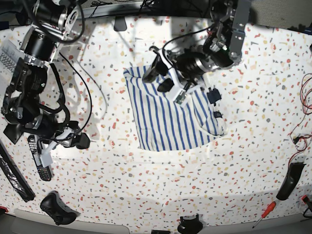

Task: Layout the t-shirt on the table in an organized manner, then fold the t-shirt properly
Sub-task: 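Grasp the folded bundle edge with both grippers and fold it over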

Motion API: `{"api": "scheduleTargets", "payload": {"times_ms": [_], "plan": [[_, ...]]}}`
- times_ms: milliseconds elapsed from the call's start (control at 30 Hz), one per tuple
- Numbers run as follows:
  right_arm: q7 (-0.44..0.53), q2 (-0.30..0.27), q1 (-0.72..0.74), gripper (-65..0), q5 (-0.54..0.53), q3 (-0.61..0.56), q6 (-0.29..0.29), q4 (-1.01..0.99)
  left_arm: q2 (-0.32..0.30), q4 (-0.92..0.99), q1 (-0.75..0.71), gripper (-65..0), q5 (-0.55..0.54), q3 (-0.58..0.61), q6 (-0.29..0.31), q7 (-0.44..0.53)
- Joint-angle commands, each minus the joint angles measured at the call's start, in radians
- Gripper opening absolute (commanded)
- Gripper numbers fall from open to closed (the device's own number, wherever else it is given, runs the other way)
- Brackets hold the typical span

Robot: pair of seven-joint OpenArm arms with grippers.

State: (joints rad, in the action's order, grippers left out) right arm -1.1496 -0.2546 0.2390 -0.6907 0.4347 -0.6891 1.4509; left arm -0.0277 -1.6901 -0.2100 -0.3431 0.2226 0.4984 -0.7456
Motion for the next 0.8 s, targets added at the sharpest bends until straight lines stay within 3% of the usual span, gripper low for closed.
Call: {"api": "scheduleTargets", "payload": {"times_ms": [0, 233, 367, 433, 600, 767], "plan": [[0.019, -0.014, 0.027, -31.6, -0.043, 0.003, -0.009, 0.021, 0.005, 0.017, 0.005, -36.0, -0.014, 0.002, 0.003, 0.014], [0.013, -0.004, 0.027, -31.7, -0.159, -0.002, -0.009, 0.021, 0.005, 0.098, 0.014, -36.0, -0.014, 0.002, 0.005, 0.011], [0.025, 0.011, 0.027, -31.6, -0.165, -0.093, -0.009, 0.021, 0.005, 0.049, 0.014, -36.0, -0.032, 0.002, 0.037, -0.035], [0.073, 0.014, 0.03, -31.6, -0.158, -0.173, -0.009, 0.019, 0.005, 0.025, 0.013, -36.0, -0.032, 0.002, 0.037, -0.055], [0.307, 0.014, 0.039, -31.7, -0.095, -0.404, -0.009, 0.014, 0.005, 0.012, 0.013, -36.0, -0.032, 0.002, 0.037, -0.071], [0.413, 0.034, 0.103, -31.7, 0.074, -0.613, -0.009, -0.058, 0.001, 0.012, 0.011, -36.0, -0.024, 0.002, 0.037, -0.098]]}}
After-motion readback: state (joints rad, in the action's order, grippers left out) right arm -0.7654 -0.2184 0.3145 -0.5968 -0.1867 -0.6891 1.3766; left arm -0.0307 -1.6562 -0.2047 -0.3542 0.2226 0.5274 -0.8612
